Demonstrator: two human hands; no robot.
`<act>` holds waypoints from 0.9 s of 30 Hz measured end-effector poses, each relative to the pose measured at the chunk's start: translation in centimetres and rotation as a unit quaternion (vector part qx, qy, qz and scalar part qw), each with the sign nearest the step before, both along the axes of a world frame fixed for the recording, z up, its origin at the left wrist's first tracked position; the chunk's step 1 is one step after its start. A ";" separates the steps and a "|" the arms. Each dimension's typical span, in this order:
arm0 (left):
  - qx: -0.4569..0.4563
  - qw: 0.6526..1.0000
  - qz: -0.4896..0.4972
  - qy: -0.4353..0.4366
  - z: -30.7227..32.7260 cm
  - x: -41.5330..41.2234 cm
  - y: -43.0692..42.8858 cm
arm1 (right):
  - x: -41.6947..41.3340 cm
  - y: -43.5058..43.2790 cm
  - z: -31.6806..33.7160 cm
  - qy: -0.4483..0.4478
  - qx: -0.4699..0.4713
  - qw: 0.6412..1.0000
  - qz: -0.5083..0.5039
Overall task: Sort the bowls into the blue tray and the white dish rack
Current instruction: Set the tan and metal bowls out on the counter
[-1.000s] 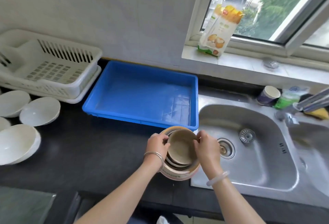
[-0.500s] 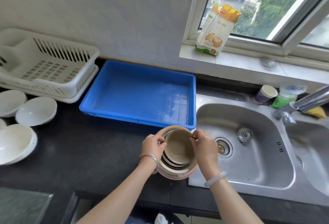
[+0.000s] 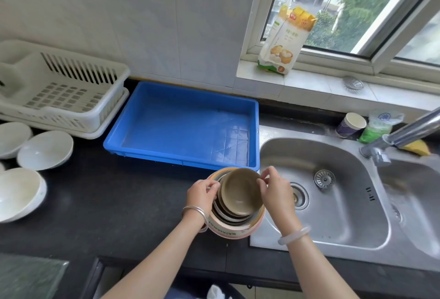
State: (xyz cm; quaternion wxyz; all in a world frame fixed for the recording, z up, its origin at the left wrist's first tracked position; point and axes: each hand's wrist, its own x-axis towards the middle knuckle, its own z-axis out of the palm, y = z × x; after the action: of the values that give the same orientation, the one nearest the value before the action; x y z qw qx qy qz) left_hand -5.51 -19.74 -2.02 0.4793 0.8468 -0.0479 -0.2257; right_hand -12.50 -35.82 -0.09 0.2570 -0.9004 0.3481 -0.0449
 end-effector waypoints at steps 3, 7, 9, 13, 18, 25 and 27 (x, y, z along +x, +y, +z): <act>0.015 1.000 -0.003 0.005 0.0 0.1 0.0 | -0.4 -0.6 0.2 -0.015 0.056 0.998 -0.020; 0.027 0.999 0.004 0.024 0.4 0.2 -0.3 | -0.7 -1.0 0.8 -0.043 0.110 0.992 -0.046; 0.014 0.998 0.019 0.052 0.5 0.3 -0.4 | -0.8 -1.2 1.2 -0.051 0.130 0.989 -0.048; -0.025 0.995 0.060 0.077 0.9 0.9 0.2 | -0.7 -1.2 2.5 -0.083 0.182 0.978 -0.055; -0.076 0.987 0.115 0.085 2.3 2.2 2.4 | 0.7 -0.4 4.6 -0.122 0.222 0.966 -0.043; -0.139 0.959 0.222 0.104 3.2 4.5 9.1 | 5.0 3.3 5.5 -0.124 0.264 0.957 0.014; -0.141 0.948 0.261 0.111 2.8 4.9 11.7 | 6.6 5.0 5.0 -0.112 0.275 0.955 0.029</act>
State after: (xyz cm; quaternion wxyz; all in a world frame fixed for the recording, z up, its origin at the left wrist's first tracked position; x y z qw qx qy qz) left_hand -0.58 -8.04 0.83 0.6381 0.7230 0.1974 -0.1765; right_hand -5.90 -30.86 4.93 0.5327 -0.7941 0.2898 -0.0403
